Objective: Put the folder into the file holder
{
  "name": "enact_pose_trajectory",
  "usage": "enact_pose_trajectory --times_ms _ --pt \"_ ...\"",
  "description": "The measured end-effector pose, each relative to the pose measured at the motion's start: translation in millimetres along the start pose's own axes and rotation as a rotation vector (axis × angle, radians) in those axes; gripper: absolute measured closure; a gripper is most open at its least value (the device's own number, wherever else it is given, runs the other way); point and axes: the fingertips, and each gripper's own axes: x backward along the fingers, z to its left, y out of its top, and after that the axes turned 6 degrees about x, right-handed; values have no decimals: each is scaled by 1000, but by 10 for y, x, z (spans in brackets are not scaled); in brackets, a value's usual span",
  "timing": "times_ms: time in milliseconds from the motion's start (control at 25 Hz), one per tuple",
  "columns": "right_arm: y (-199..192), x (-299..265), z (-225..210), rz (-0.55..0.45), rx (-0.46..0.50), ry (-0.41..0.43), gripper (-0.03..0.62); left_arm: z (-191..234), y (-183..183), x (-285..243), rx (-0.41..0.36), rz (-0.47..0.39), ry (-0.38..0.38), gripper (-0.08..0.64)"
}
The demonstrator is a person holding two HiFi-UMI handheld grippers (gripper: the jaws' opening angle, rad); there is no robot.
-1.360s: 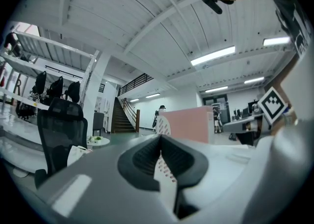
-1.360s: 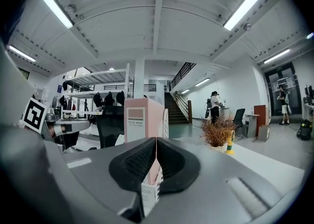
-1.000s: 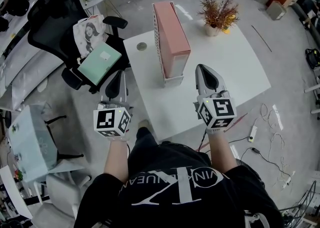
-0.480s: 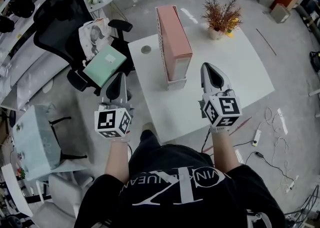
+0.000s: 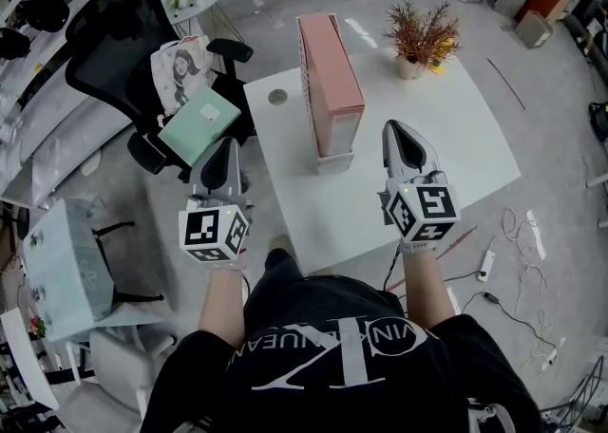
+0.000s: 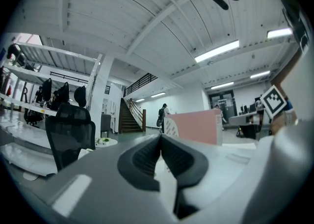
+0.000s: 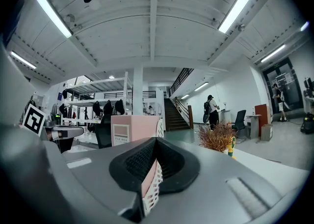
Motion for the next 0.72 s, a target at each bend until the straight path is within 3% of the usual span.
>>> enact_pose_trajectory --times_ms 720 --pt "-63 -18 47 10 -30 25 584 36 33 11 -4 -5 11 560"
